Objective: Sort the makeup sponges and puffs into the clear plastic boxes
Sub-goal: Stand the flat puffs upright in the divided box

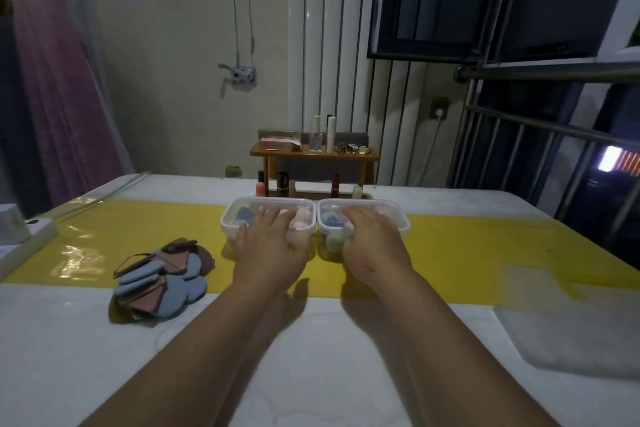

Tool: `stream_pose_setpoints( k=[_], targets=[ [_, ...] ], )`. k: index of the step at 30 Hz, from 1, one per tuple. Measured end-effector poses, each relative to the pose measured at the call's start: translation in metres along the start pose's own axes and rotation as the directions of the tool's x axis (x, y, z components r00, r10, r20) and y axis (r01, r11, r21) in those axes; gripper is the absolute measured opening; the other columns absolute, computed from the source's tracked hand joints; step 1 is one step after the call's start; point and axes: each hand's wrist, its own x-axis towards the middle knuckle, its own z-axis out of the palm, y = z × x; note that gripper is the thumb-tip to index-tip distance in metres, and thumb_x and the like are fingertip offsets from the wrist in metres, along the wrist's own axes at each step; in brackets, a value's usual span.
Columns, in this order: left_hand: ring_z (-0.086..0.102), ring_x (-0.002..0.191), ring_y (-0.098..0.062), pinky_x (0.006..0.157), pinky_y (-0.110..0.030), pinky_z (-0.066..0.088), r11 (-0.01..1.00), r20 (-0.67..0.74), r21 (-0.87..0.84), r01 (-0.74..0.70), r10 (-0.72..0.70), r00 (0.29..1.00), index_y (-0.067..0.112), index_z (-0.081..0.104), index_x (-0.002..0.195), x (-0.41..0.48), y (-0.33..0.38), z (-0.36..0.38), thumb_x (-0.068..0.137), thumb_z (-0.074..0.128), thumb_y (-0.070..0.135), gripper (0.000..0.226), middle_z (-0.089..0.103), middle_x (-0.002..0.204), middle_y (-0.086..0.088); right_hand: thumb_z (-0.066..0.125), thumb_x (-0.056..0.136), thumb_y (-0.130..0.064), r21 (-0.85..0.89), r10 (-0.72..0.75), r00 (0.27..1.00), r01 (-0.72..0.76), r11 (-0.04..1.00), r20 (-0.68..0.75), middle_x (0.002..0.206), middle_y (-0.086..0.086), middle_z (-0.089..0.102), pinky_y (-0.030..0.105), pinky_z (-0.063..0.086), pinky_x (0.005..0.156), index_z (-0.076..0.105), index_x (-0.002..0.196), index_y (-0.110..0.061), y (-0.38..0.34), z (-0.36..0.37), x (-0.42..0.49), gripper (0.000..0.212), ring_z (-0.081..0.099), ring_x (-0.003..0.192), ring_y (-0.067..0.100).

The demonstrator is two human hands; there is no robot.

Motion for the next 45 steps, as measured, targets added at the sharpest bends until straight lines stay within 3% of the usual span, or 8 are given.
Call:
stream_pose_setpoints(
  k=[4,11,25,30,34,37,42,45],
  targets=[
    [0.051,0.12,-0.017,0.1,-0.04,0.046,0.966,0.052,-0.254,0.035,-0.022,0.998,0.028,0.051,0.137,-0.007,0.031,-0.004,0.083,0.067,0.024,0.057,0.055,0.135,0.004,0.057,0.089,-0.015,-0.075,0.024,0.999,-0.026,0.997,-0.024,0.145,0.0,0.051,0.034,0.031,0.113,0.05,0.142,-0.023,0.012,-0.018,-0.008,0.054,0.043,0.133,0.022],
    [0.056,0.118,-0.019,0.09,-0.026,0.042,0.902,0.194,-0.43,0.044,0.045,0.98,0.026,0.052,0.137,-0.027,0.1,0.024,0.082,0.068,0.024,0.057,0.059,0.134,0.0,0.046,0.094,-0.013,-0.202,0.069,0.997,-0.073,0.977,-0.026,0.144,0.004,0.05,0.034,0.029,0.111,0.051,0.14,-0.015,0.05,-0.074,-0.039,0.046,0.041,0.134,0.024],
    [0.053,0.126,-0.022,0.106,-0.04,0.042,0.709,0.491,-0.633,0.312,0.056,0.869,0.012,0.055,0.136,-0.079,0.223,0.086,0.092,0.058,0.045,0.055,0.056,0.139,-0.003,0.038,0.098,-0.016,-0.219,0.371,0.923,-0.386,0.896,-0.107,0.151,0.003,0.046,0.036,0.028,0.113,0.046,0.145,-0.018,0.16,-0.146,-0.106,0.048,0.04,0.137,0.026],
    [0.064,0.094,-0.018,0.078,-0.033,0.05,0.691,0.468,-0.65,0.316,0.037,0.883,0.017,0.069,0.11,-0.089,0.235,0.093,0.087,0.062,0.034,0.029,0.07,0.108,-0.001,0.04,0.093,-0.012,-0.251,0.472,0.863,-0.505,0.826,-0.182,0.133,0.006,0.061,0.034,0.038,0.099,0.064,0.126,-0.018,0.184,-0.148,-0.121,0.041,0.055,0.12,0.03],
    [0.054,0.061,-0.024,0.066,-0.05,0.055,0.644,0.446,-0.678,0.354,-0.022,0.895,0.003,0.067,0.084,-0.087,0.226,0.086,0.072,0.062,0.031,0.031,0.059,0.067,-0.005,0.041,0.094,-0.014,-0.288,0.399,0.889,-0.452,0.844,-0.225,0.128,0.001,0.064,0.033,0.037,0.098,0.068,0.121,-0.022,0.177,-0.135,-0.119,0.039,0.056,0.119,0.026],
    [0.049,0.06,-0.023,0.055,-0.041,0.051,0.601,0.452,-0.695,0.396,-0.063,0.89,0.001,0.068,0.084,-0.08,0.208,0.072,0.07,0.064,0.025,0.028,0.054,0.069,-0.01,0.042,0.094,-0.017,-0.291,0.322,0.924,-0.372,0.881,-0.207,0.127,-0.002,0.066,0.033,0.037,0.097,0.069,0.12,-0.026,0.162,-0.124,-0.112,0.039,0.055,0.117,0.027],
    [0.06,0.067,-0.027,0.073,-0.049,0.058,0.543,0.43,-0.703,0.46,-0.191,0.882,0.01,0.072,0.076,-0.069,0.15,0.041,0.067,0.062,0.019,0.016,0.066,0.076,-0.008,0.043,0.093,-0.018,-0.238,0.214,0.97,-0.235,0.942,-0.113,0.124,0.0,0.068,0.032,0.039,0.099,0.071,0.117,-0.026,0.112,-0.098,-0.094,0.038,0.055,0.114,0.028],
    [0.054,0.067,-0.026,0.059,-0.037,0.052,0.512,0.392,-0.698,0.502,-0.313,0.865,0.009,0.069,0.075,-0.06,0.109,0.017,0.077,0.061,0.007,0.009,0.061,0.074,-0.009,0.044,0.091,-0.021,-0.222,0.101,0.994,-0.105,0.969,-0.03,0.119,0.001,0.07,0.033,0.039,0.098,0.073,0.112,-0.023,0.077,-0.074,-0.082,0.035,0.056,0.111,0.029]
  ],
)
